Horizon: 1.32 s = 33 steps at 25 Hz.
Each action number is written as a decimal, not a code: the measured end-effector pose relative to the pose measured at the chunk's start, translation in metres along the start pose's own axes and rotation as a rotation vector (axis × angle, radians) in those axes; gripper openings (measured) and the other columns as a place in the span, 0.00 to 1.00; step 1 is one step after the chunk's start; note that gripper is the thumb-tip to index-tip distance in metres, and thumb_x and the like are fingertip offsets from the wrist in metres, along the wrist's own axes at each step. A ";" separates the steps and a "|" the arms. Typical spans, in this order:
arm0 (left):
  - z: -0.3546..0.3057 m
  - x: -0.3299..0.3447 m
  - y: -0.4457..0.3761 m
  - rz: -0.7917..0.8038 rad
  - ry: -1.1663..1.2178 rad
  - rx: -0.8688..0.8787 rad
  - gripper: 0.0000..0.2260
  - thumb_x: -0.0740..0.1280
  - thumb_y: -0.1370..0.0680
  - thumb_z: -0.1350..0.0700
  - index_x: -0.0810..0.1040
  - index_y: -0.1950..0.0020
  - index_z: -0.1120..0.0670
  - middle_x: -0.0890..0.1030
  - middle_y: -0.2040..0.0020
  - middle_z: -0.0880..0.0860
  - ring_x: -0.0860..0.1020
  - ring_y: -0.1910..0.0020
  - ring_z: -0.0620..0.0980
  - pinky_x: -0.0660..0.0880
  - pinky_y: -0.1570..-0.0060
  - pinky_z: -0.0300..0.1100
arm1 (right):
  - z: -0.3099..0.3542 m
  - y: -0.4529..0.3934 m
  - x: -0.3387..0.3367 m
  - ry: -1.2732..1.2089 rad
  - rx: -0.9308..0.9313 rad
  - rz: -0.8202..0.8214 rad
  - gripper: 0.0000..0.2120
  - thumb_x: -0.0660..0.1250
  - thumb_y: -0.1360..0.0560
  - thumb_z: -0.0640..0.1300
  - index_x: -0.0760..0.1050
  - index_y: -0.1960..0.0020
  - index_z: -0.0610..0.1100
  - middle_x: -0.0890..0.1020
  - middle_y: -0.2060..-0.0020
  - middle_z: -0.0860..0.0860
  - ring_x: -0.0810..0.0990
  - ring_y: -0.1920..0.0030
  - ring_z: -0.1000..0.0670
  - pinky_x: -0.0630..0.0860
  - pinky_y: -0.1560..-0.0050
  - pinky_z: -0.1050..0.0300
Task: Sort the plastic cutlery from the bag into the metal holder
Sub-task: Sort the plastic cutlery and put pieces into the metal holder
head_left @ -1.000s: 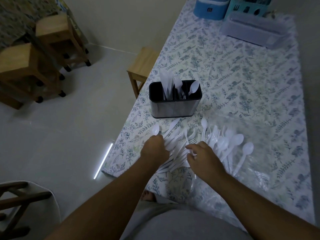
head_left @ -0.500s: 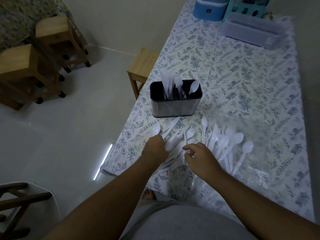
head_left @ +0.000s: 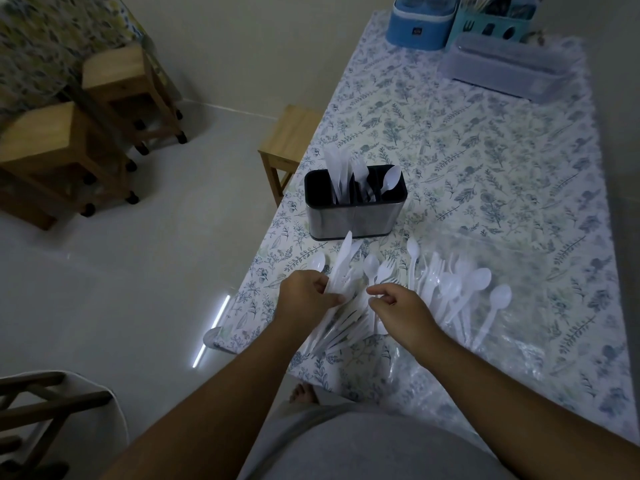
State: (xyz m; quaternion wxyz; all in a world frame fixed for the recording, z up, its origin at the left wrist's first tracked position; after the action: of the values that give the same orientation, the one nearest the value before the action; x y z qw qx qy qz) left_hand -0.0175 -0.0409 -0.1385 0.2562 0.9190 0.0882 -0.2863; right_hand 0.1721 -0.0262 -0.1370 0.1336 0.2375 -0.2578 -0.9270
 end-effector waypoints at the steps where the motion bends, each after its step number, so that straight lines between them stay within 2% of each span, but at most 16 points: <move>1: -0.002 0.000 0.002 -0.013 0.038 0.009 0.10 0.82 0.34 0.54 0.85 0.59 0.54 0.85 0.64 0.49 0.83 0.65 0.48 0.77 0.65 0.38 | 0.003 0.001 0.001 -0.043 0.011 0.005 0.11 0.66 0.20 0.44 0.81 0.40 0.50 0.79 0.60 0.53 0.78 0.63 0.53 0.74 0.62 0.60; 3: -0.006 0.002 0.007 -0.017 0.092 0.041 0.10 0.82 0.33 0.54 0.87 0.56 0.56 0.85 0.64 0.50 0.83 0.65 0.46 0.79 0.63 0.38 | 0.009 0.002 0.004 -0.154 0.037 0.047 0.11 0.66 0.20 0.48 0.80 0.40 0.49 0.83 0.54 0.50 0.82 0.56 0.52 0.78 0.56 0.57; 5: -0.012 0.009 0.013 0.028 0.120 0.123 0.08 0.79 0.29 0.54 0.87 0.55 0.57 0.86 0.64 0.53 0.83 0.65 0.46 0.82 0.61 0.44 | 0.012 0.000 0.012 -0.318 0.094 0.142 0.14 0.67 0.21 0.55 0.80 0.42 0.46 0.85 0.49 0.47 0.84 0.50 0.49 0.81 0.50 0.53; 7: -0.021 0.018 0.023 0.081 0.091 0.225 0.04 0.74 0.24 0.55 0.88 0.56 0.55 0.86 0.65 0.50 0.85 0.65 0.46 0.83 0.59 0.45 | 0.014 -0.003 0.018 -0.545 0.182 0.200 0.16 0.66 0.20 0.56 0.78 0.49 0.41 0.85 0.52 0.46 0.84 0.51 0.47 0.80 0.48 0.51; 9: -0.030 0.027 0.036 0.101 0.100 0.272 0.03 0.74 0.24 0.57 0.88 0.53 0.53 0.86 0.64 0.45 0.84 0.64 0.40 0.82 0.60 0.38 | 0.018 -0.005 0.018 -0.741 0.281 0.161 0.14 0.64 0.18 0.50 0.77 0.47 0.38 0.84 0.55 0.43 0.83 0.53 0.45 0.80 0.49 0.50; 11: -0.034 0.030 0.046 0.047 0.214 0.269 0.08 0.75 0.25 0.55 0.86 0.46 0.50 0.85 0.59 0.41 0.83 0.60 0.36 0.79 0.58 0.31 | 0.021 -0.007 0.012 -0.869 0.338 0.071 0.13 0.61 0.16 0.47 0.77 0.42 0.37 0.84 0.53 0.41 0.84 0.52 0.43 0.80 0.51 0.50; 13: -0.031 0.028 0.050 -0.116 0.311 0.183 0.07 0.71 0.22 0.51 0.83 0.46 0.50 0.84 0.55 0.42 0.82 0.55 0.38 0.78 0.55 0.33 | 0.023 -0.009 0.005 -1.044 0.360 -0.015 0.13 0.58 0.15 0.45 0.74 0.40 0.37 0.83 0.53 0.41 0.84 0.52 0.43 0.80 0.50 0.49; 14: -0.026 0.029 0.050 -0.168 0.410 0.066 0.08 0.67 0.20 0.49 0.82 0.47 0.52 0.83 0.54 0.43 0.80 0.55 0.40 0.76 0.54 0.36 | 0.024 -0.009 0.004 -1.138 0.364 -0.048 0.12 0.57 0.14 0.43 0.72 0.38 0.37 0.82 0.53 0.41 0.83 0.52 0.44 0.79 0.48 0.48; 17: -0.018 0.041 0.044 -0.129 0.917 -0.324 0.14 0.61 0.18 0.48 0.79 0.50 0.56 0.80 0.55 0.53 0.78 0.54 0.50 0.75 0.49 0.45 | 0.026 -0.004 0.013 -1.241 0.344 -0.015 0.10 0.59 0.16 0.38 0.70 0.35 0.42 0.81 0.53 0.42 0.82 0.50 0.44 0.79 0.43 0.46; 19: -0.022 0.045 0.038 -0.093 1.045 -0.331 0.13 0.61 0.19 0.48 0.79 0.49 0.56 0.80 0.53 0.55 0.79 0.51 0.52 0.75 0.46 0.47 | 0.025 -0.001 0.021 -1.216 0.342 0.050 0.09 0.60 0.16 0.36 0.72 0.39 0.46 0.81 0.56 0.43 0.82 0.53 0.45 0.80 0.45 0.45; 21: -0.022 0.038 0.028 -0.105 0.847 -0.229 0.09 0.60 0.19 0.52 0.78 0.47 0.55 0.79 0.53 0.53 0.78 0.52 0.49 0.75 0.51 0.44 | 0.021 -0.002 0.019 -1.184 0.376 0.054 0.08 0.60 0.17 0.36 0.72 0.42 0.46 0.79 0.60 0.46 0.78 0.61 0.48 0.78 0.55 0.49; 24: -0.003 0.022 -0.001 -0.153 0.069 0.038 0.07 0.63 0.19 0.62 0.77 0.42 0.56 0.78 0.48 0.53 0.78 0.51 0.48 0.75 0.54 0.38 | 0.009 -0.005 0.007 -1.029 0.435 0.002 0.08 0.58 0.18 0.37 0.74 0.44 0.46 0.73 0.65 0.49 0.68 0.72 0.52 0.67 0.69 0.57; 26: 0.010 0.024 -0.016 -0.072 -0.214 0.073 0.05 0.66 0.20 0.61 0.79 0.46 0.58 0.80 0.49 0.55 0.79 0.54 0.49 0.76 0.56 0.40 | 0.000 -0.005 0.003 -0.884 0.461 -0.017 0.09 0.59 0.19 0.38 0.76 0.44 0.45 0.71 0.67 0.50 0.63 0.73 0.53 0.61 0.73 0.60; 28: 0.017 0.031 -0.021 -0.006 -0.343 0.034 0.04 0.69 0.22 0.58 0.79 0.51 0.58 0.80 0.54 0.55 0.80 0.56 0.51 0.77 0.59 0.42 | -0.004 -0.003 0.004 -0.779 0.455 -0.006 0.08 0.61 0.20 0.39 0.76 0.43 0.45 0.70 0.67 0.50 0.62 0.73 0.53 0.59 0.75 0.61; 31: 0.020 0.036 -0.022 0.013 -0.373 -0.017 0.07 0.70 0.22 0.56 0.80 0.55 0.60 0.81 0.60 0.55 0.79 0.64 0.49 0.71 0.68 0.37 | -0.004 -0.002 0.004 -0.699 0.432 0.012 0.09 0.64 0.20 0.41 0.76 0.40 0.43 0.71 0.66 0.49 0.63 0.73 0.53 0.60 0.75 0.60; 33: 0.019 0.033 -0.021 0.000 -0.407 0.003 0.07 0.69 0.22 0.55 0.79 0.54 0.59 0.81 0.60 0.55 0.77 0.64 0.49 0.70 0.68 0.38 | -0.006 -0.003 0.004 -0.671 0.419 0.020 0.10 0.65 0.20 0.42 0.76 0.40 0.42 0.72 0.65 0.49 0.64 0.72 0.53 0.60 0.75 0.60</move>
State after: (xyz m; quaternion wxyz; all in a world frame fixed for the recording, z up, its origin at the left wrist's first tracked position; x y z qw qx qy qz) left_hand -0.0062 -0.0328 -0.1795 0.2673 0.8427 0.0343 -0.4661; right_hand 0.1716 -0.0270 -0.1447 -0.0005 -0.0591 -0.4728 -0.8792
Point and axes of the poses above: each hand's wrist, its own y-axis away from the middle knuckle, its own x-axis out of the palm, z = x × y, the point moved 2 cm from there along -y, towards the middle knuckle
